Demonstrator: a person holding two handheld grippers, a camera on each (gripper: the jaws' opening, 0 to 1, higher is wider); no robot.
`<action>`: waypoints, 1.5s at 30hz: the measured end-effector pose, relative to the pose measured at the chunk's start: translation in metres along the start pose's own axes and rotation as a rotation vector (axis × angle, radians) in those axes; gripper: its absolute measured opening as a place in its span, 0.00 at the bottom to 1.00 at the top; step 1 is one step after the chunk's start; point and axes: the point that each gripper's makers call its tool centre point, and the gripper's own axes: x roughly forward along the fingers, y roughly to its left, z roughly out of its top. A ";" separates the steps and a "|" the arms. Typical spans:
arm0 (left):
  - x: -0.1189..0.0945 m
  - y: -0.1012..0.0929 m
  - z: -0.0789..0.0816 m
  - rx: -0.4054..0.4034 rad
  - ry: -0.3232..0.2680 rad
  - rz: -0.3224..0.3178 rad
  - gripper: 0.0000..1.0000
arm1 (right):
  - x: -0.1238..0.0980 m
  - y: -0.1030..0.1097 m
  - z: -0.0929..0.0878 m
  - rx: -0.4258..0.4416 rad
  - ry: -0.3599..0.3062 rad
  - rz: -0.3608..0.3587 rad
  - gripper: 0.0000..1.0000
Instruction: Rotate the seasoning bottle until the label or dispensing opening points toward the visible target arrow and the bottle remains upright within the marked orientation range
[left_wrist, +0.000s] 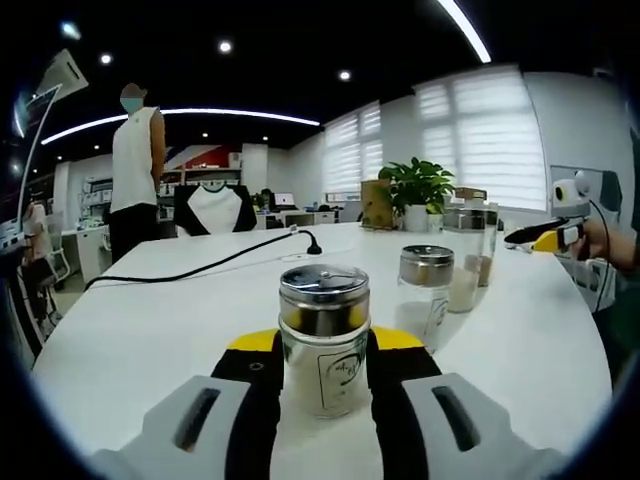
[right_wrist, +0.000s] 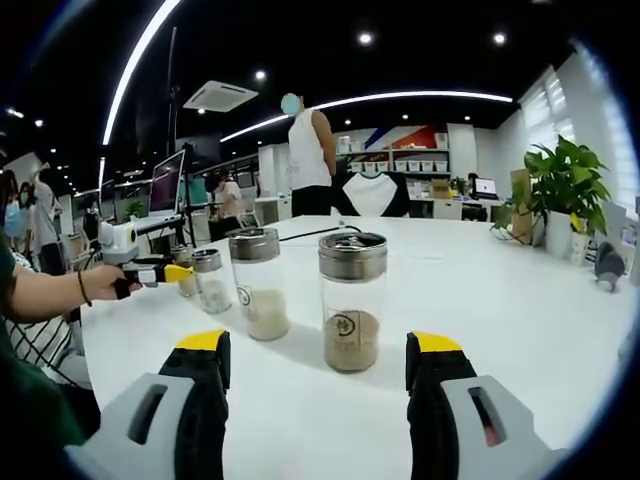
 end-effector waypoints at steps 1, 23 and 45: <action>0.000 0.000 0.000 -0.006 -0.003 0.002 0.34 | 0.000 0.000 0.000 -0.001 0.001 0.000 0.72; -0.045 -0.035 0.043 0.020 -0.109 0.263 0.92 | -0.004 -0.009 0.001 0.000 -0.058 -0.025 0.73; -0.070 -0.055 0.059 0.047 -0.169 0.345 1.00 | -0.010 -0.010 -0.007 0.006 -0.116 -0.075 0.86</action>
